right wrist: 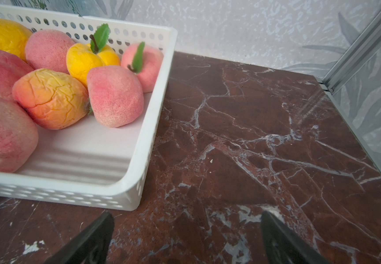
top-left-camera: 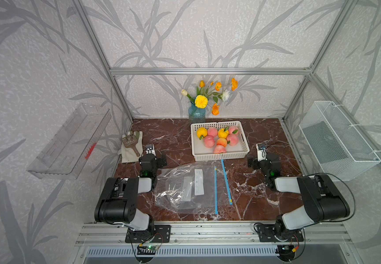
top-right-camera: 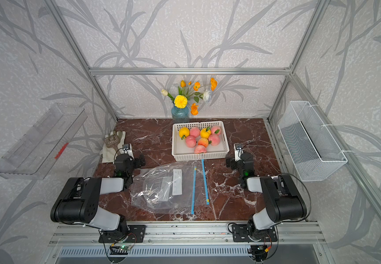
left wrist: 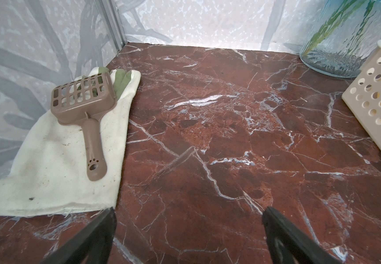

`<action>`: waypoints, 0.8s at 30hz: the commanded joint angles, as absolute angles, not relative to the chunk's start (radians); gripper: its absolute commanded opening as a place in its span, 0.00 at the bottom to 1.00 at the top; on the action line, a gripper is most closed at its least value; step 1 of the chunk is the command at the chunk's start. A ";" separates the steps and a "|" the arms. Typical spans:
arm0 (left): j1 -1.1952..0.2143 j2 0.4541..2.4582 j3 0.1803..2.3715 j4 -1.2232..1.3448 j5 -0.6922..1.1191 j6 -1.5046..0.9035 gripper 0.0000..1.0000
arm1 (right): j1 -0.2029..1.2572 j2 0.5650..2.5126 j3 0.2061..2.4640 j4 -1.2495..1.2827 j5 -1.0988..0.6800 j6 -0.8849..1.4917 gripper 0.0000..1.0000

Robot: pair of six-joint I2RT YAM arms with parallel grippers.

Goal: Place the peach in a zip-top bag and seal the zipper
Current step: Move the basket to the center of the board.

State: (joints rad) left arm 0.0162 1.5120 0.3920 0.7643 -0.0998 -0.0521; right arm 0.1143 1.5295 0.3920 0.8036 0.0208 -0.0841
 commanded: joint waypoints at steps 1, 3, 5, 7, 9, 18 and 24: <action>0.021 1.520 0.415 0.787 -0.106 -0.043 0.99 | 0.110 1.539 0.413 0.823 0.020 -0.089 0.99; 0.022 1.520 0.414 0.787 -0.106 -0.043 0.99 | 0.109 1.539 0.412 0.824 0.020 -0.089 0.99; 0.021 1.520 0.414 0.788 -0.106 -0.042 0.99 | 0.109 1.539 0.413 0.824 0.020 -0.089 0.99; 0.021 1.517 0.411 0.791 -0.107 -0.042 0.99 | 0.109 1.539 0.412 0.824 0.020 -0.089 0.99; 0.021 1.512 0.418 0.777 -0.113 -0.042 0.99 | 0.109 1.534 0.407 0.833 0.019 -0.093 0.99; 0.020 1.316 0.594 0.333 -0.175 -0.097 0.99 | 0.126 1.314 0.521 0.403 0.085 -0.026 0.99; 0.020 1.209 0.757 -0.059 -0.203 -0.363 0.99 | 0.127 1.122 0.552 0.155 0.137 0.186 0.99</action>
